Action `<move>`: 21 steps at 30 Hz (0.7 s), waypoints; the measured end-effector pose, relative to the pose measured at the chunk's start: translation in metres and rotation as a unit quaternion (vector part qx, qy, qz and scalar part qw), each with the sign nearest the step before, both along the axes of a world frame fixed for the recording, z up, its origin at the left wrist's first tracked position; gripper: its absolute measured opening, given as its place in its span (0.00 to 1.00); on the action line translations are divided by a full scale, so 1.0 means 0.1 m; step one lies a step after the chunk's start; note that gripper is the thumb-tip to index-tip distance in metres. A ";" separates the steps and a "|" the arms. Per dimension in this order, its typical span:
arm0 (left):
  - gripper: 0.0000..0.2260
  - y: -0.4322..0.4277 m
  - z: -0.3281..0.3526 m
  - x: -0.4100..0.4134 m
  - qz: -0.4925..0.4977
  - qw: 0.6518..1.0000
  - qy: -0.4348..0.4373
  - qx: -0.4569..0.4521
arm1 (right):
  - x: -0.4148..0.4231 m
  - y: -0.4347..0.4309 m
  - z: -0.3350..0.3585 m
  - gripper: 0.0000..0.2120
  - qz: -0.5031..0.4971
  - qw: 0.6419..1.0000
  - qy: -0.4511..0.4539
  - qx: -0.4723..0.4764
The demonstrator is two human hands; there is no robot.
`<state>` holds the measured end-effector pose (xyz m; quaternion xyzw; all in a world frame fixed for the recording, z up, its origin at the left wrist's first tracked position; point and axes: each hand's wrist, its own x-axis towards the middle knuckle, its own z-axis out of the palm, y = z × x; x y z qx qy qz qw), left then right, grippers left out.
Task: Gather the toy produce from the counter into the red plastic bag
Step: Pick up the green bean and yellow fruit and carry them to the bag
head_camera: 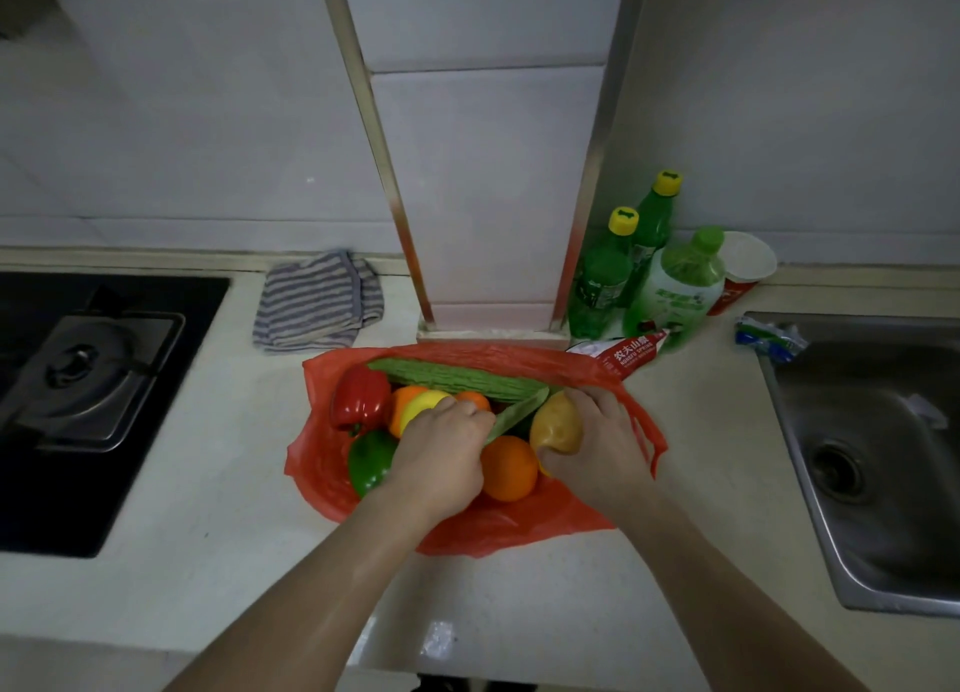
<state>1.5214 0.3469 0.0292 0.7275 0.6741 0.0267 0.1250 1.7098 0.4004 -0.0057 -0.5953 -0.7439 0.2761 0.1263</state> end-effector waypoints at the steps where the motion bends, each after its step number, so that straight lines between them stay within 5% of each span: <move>1: 0.16 0.00 -0.01 0.00 -0.002 1.000 0.004 0.004 | -0.01 0.01 -0.01 0.37 0.003 1.000 0.003 0.000; 21: 0.16 0.04 -0.26 -0.04 -0.041 0.996 0.036 0.077 | -0.08 0.06 -0.11 0.38 0.031 0.999 0.029 0.016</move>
